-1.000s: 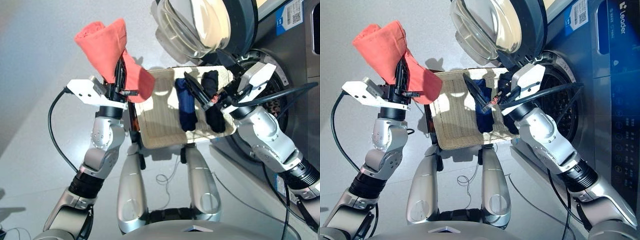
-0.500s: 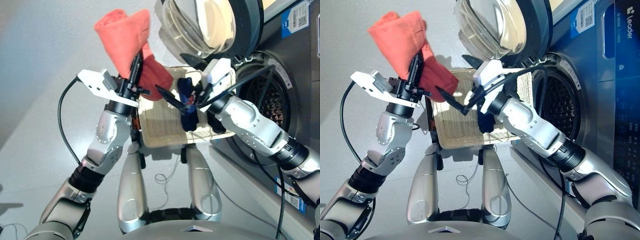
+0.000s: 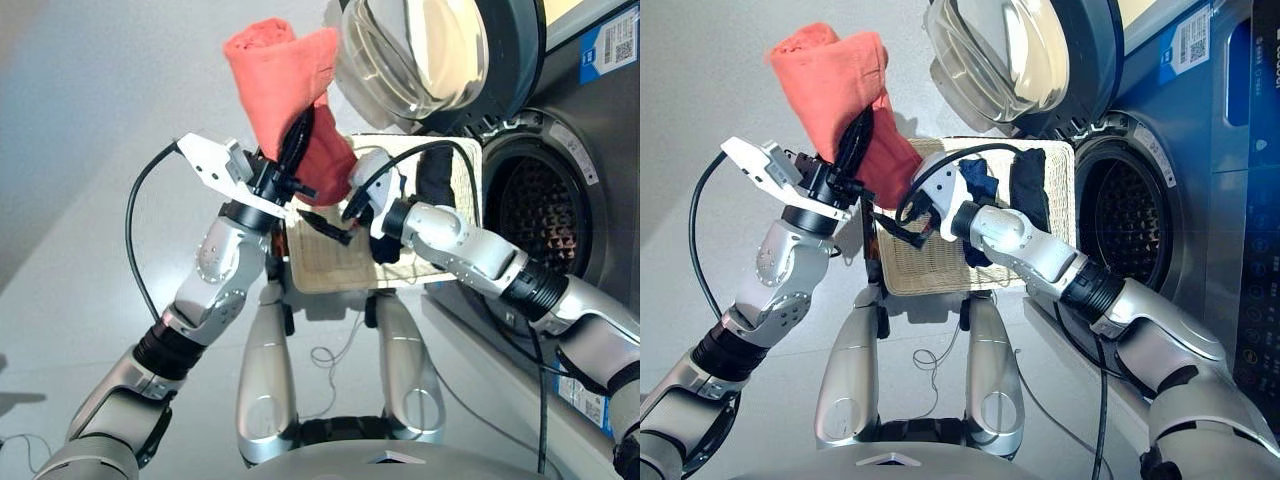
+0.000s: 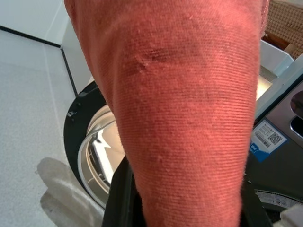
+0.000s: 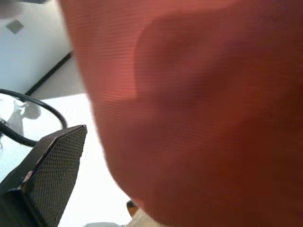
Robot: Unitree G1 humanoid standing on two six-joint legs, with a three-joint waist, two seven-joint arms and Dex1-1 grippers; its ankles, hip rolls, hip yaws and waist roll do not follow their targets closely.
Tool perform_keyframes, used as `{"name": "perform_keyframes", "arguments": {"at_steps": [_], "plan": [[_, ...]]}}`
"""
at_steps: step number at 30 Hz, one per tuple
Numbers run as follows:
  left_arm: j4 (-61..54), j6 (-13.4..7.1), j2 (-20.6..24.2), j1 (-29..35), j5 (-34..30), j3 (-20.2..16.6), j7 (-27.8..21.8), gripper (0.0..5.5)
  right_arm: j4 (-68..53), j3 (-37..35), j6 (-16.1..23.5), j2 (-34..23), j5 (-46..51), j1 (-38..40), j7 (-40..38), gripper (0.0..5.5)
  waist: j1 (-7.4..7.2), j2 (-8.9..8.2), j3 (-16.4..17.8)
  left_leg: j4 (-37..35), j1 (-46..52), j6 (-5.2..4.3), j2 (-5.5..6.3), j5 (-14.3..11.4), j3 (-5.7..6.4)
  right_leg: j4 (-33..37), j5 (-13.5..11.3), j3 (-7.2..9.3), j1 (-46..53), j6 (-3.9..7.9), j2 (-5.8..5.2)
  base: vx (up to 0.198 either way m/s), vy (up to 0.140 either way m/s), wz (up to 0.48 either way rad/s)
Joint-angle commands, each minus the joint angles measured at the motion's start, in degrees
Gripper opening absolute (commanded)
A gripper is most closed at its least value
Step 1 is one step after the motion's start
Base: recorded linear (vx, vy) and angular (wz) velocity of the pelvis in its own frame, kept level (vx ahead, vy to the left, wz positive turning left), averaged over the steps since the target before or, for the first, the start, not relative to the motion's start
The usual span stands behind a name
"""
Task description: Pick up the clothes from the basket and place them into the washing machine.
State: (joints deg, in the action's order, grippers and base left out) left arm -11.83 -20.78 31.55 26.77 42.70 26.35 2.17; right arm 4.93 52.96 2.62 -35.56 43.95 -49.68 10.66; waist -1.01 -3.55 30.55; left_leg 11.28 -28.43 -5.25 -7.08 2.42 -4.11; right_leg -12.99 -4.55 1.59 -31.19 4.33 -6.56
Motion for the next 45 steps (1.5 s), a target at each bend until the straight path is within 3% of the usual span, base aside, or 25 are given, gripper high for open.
{"name": "perform_keyframes", "arguments": {"at_steps": [1,3,4,6,7,8,9,14,15,16,30,45], "plan": [[-8.8,-3.3,-1.1,2.0,-1.8,0.0,-1.5,0.00,-3.3,-1.9,2.0,0.3,-1.6,-4.3,0.7,5.50,-0.44,2.81,-0.8,0.4,-0.6,-1.55,0.09,1.5,-0.69,-0.9,3.1,-2.36,-0.7,2.86,-1.40,0.000,0.000,0.000],[-8.7,-3.2,-1.2,2.1,-2.0,0.0,-1.5,0.00,-3.7,-2.5,2.0,0.3,-2.2,-3.9,0.7,5.50,-0.49,2.80,-0.8,0.3,-0.7,-1.52,0.06,1.6,-0.59,-0.9,3.1,-2.33,-0.7,2.81,-1.38,0.000,0.000,0.000],[-8.6,-3.0,-1.3,2.2,-2.1,0.0,-1.4,0.00,-3.7,-2.9,2.1,0.3,-2.6,-3.6,0.6,5.05,-0.51,2.84,-0.8,0.3,-0.7,-1.51,0.05,1.6,-0.60,-0.8,3.1,-2.35,-0.7,2.81,-1.41,0.000,0.000,0.000],[-8.5,-2.8,-1.6,2.2,-2.4,0.0,-1.2,0.00,-4.3,-3.8,2.4,0.5,-3.5,-3.0,0.3,2.31,-0.71,2.85,-0.8,0.3,-0.8,-1.49,0.06,1.6,-0.63,-0.9,3.1,-2.35,-0.8,2.77,-1.39,0.000,0.000,0.000],[-8.5,-2.8,-1.6,2.2,-2.4,0.0,-1.2,0.00,-4.3,-3.9,2.3,0.5,-3.5,-2.9,0.3,2.14,-0.70,2.85,-0.8,0.3,-0.8,-1.49,0.06,1.6,-0.63,-0.9,3.1,-2.35,-0.8,2.77,-1.39,0.000,0.000,0.000],[-8.4,-2.6,-1.7,2.1,-2.5,0.0,-1.1,0.00,-5.0,-4.8,2.8,0.7,-4.2,-2.2,-0.2,0.97,-0.82,2.87,-0.8,0.4,-0.8,-1.44,0.07,1.5,-0.61,-1.0,3.1,-2.39,-0.9,2.77,-1.42,0.000,0.000,0.000],[-8.4,-2.6,-1.7,2.1,-2.6,0.0,-1.1,0.00,-5.0,-4.8,2.7,0.7,-4.2,-2.2,-0.2,0.78,-0.81,2.86,-0.8,0.3,-0.8,-1.44,0.07,1.5,-0.61,-1.0,3.1,-2.39,-0.9,2.77,-1.42,0.000,0.000,0.000],[-7.8,-2.2,-1.7,1.8,-3.0,0.0,-0.8,0.00,-6.8,-6.8,3.1,0.8,-5.4,-0.6,-0.6,1.55,-0.89,2.80,-0.8,0.4,-1.0,-1.39,0.00,1.5,-0.73,-1.0,3.1,-2.38,-1.0,2.81,-1.45,0.000,0.000,0.000],[-7.7,-2.1,-1.6,1.7,-3.1,0.0,-0.7,0.00,-7.4,-7.5,3.3,0.7,-5.7,-0.2,-0.9,2.07,-0.96,2.79,-0.8,0.4,-1.1,-1.34,0.06,1.5,-0.82,-1.0,3.1,-2.40,-1.1,2.79,-1.41,0.000,0.000,0.000],[-7.6,-2.0,-1.6,1.7,-3.1,-0.1,-0.6,0.00,-7.7,-7.8,3.4,0.6,-5.9,0.0,-1.0,5.50,-0.97,2.80,-0.8,0.5,-1.1,-1.28,0.10,1.5,-0.82,-1.1,3.1,-2.43,-1.2,2.78,-1.37,0.000,0.000,0.000],[-8.4,-1.4,-0.7,0.9,-3.4,-0.8,-0.3,0.00,-15.0,-14.0,4.9,-4.5,-7.3,3.8,-2.6,5.50,-1.70,2.31,-0.8,1.1,-1.6,-1.16,-0.10,1.3,-0.79,-1.6,3.1,-2.51,-1.9,2.84,-1.33,0.000,0.000,0.000],[-9.2,-1.4,0.0,0.6,-3.1,-0.7,-0.1,0.00,-17.3,-13.0,5.2,-5.1,-6.0,1.2,-2.3,5.50,-1.57,2.20,-0.8,1.2,-1.5,-1.14,-0.09,1.2,-0.88,-1.6,3.2,-2.34,-1.6,2.85,-1.38,0.000,0.000,0.000]]}}
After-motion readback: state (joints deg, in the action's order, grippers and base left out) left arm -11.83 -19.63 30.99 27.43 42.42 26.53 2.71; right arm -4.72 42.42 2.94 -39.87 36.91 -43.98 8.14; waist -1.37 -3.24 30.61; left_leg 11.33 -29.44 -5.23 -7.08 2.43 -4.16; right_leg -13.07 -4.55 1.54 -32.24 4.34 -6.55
